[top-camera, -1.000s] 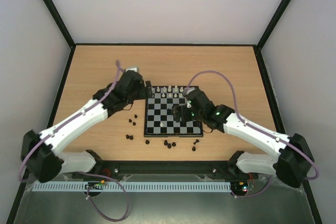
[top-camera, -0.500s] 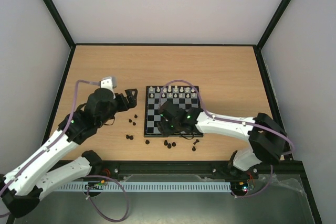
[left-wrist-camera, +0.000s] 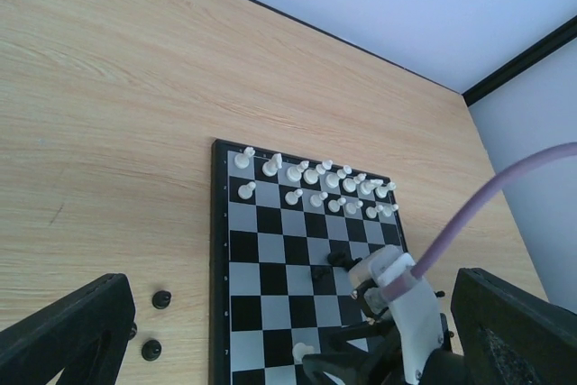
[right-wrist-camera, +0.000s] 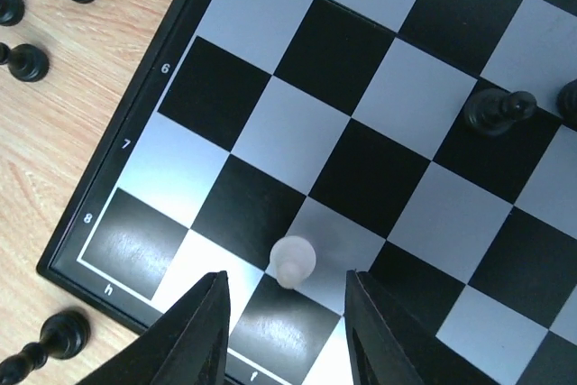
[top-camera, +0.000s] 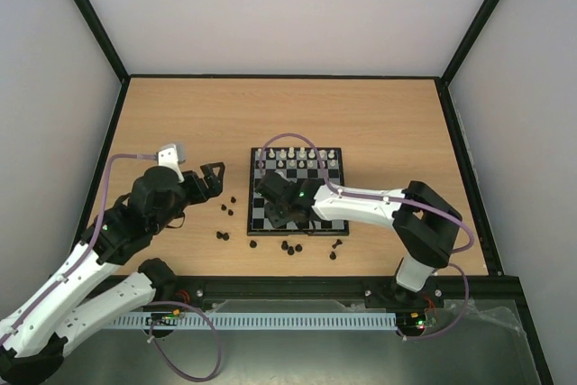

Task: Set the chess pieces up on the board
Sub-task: Pick up the chess piece from the chessboard, then place the chess piece on the chessboard.

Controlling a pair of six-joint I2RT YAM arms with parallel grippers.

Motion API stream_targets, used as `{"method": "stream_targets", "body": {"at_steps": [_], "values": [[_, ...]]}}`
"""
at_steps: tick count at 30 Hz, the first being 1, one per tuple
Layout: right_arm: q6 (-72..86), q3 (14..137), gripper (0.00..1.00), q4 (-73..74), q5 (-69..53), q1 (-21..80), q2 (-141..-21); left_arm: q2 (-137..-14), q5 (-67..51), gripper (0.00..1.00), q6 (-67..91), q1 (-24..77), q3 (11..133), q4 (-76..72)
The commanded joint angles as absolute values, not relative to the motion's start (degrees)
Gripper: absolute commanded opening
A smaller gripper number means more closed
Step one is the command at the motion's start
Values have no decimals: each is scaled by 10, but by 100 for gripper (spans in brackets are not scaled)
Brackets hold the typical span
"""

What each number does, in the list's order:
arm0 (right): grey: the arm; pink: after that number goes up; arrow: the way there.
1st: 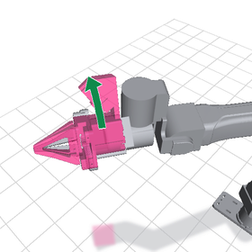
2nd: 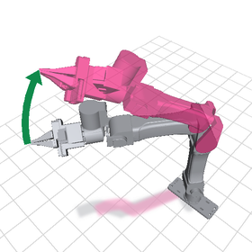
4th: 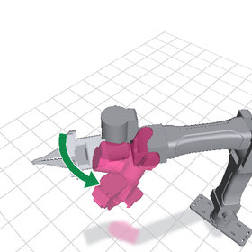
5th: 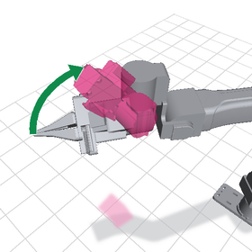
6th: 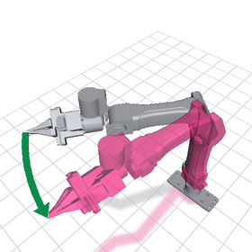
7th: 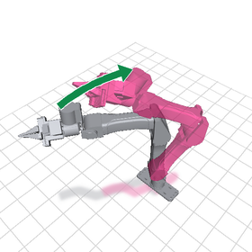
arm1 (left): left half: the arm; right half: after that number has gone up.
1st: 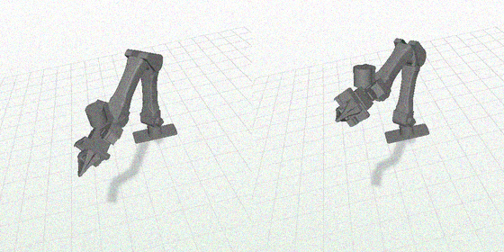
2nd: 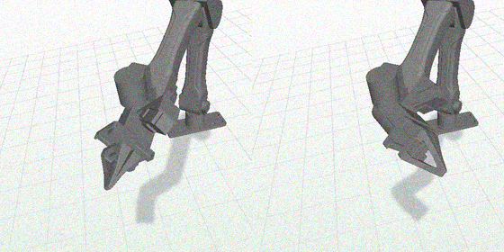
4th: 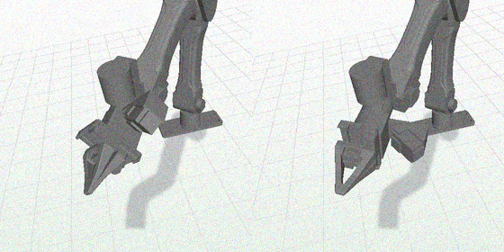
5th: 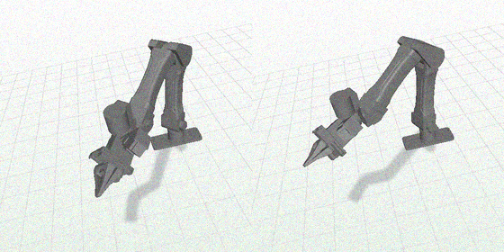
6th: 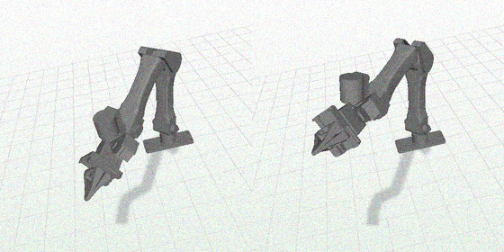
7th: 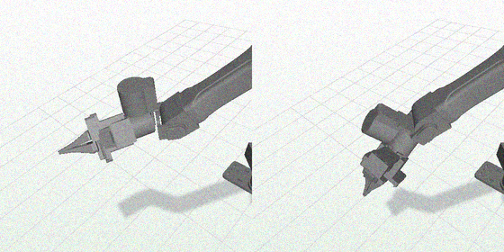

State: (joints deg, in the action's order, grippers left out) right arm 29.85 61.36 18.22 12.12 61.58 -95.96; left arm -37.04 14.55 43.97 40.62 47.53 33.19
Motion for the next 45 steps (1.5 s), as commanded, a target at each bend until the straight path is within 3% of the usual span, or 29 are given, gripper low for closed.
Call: {"method": "stream_targets", "body": {"at_steps": [1,8,16,23,33,45], "values": [[298,638,35,215,135,619,-989,-360,145,99,440,410,472,354],[298,649,28,223,144,618,-1013,-358,147,99,439,410,471,356],[293,664,7,233,158,611,-1018,-359,149,99,437,410,471,354],[266,736,5,246,142,546,-1022,-362,154,99,433,410,471,352],[245,892,6,305,143,507,-1147,-364,153,99,433,410,469,348],[237,970,6,323,138,479,-1227,-350,150,100,438,410,452,345]]}}
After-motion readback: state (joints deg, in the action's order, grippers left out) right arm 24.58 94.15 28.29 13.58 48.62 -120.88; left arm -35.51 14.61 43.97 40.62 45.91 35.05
